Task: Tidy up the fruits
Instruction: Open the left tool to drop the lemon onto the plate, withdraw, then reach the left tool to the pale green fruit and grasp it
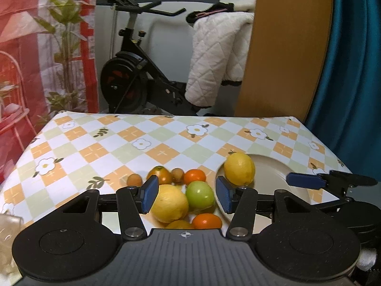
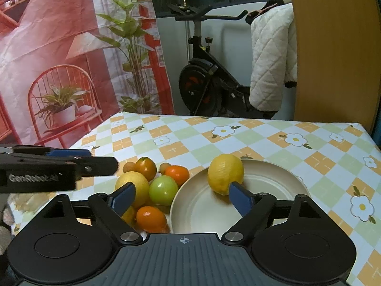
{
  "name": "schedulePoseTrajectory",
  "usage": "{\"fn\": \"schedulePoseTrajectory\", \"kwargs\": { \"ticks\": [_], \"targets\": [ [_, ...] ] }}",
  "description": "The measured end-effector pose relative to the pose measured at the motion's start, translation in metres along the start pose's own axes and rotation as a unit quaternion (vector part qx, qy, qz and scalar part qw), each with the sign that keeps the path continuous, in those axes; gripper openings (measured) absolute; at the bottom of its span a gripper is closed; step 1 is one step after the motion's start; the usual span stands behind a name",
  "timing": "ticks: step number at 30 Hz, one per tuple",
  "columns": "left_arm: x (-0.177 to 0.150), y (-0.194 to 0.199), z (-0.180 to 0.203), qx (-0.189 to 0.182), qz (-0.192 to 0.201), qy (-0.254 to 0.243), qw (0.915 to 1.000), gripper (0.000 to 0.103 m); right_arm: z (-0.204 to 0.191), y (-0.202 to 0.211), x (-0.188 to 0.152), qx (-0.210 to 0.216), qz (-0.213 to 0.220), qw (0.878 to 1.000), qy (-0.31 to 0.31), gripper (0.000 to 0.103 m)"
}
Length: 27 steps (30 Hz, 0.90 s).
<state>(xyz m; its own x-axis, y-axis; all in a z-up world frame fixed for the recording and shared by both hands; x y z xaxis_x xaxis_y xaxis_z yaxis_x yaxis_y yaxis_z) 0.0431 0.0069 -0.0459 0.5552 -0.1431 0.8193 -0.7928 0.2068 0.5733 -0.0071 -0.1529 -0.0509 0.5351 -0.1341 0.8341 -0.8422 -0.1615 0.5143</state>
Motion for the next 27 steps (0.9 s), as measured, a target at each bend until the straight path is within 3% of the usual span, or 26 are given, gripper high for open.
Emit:
{"fn": "schedulePoseTrajectory", "kwargs": {
  "ticks": [7,17,21,27],
  "targets": [
    [-0.013,0.006,-0.019,0.020,-0.009,0.024,0.9995,0.056,-0.003,0.003,-0.012,-0.005,-0.008,1.000,-0.003,0.083],
    [-0.032,0.004,-0.042,0.031,-0.042,0.059,0.9969,0.056,-0.022,-0.012,-0.029,0.012,-0.044,0.998,0.033,0.064],
    [-0.040,0.002,-0.038,0.016,-0.057,0.052,0.9969,0.056,-0.032,-0.015,-0.032,0.029,-0.054,0.997,0.049,0.055],
    [-0.051,-0.003,-0.034,-0.012,-0.077,0.051,0.9957,0.056,-0.046,-0.020,-0.039,0.052,-0.076,0.993,0.075,0.052]
  ]
}}
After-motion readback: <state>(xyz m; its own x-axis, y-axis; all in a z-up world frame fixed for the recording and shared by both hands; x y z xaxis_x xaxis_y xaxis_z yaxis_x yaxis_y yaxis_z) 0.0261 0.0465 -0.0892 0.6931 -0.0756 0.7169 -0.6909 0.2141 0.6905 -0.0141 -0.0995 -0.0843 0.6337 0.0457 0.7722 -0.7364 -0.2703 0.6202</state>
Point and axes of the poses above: each gripper's, at about its wrist camera, not at the fingertips, and y roughly against the way its jaws point, z to its right, x to its top, the point moved 1 cm from there along -y, roughly the way its jaws point, and after that the axes turned 6 degrees about x, right-handed, at the moved point
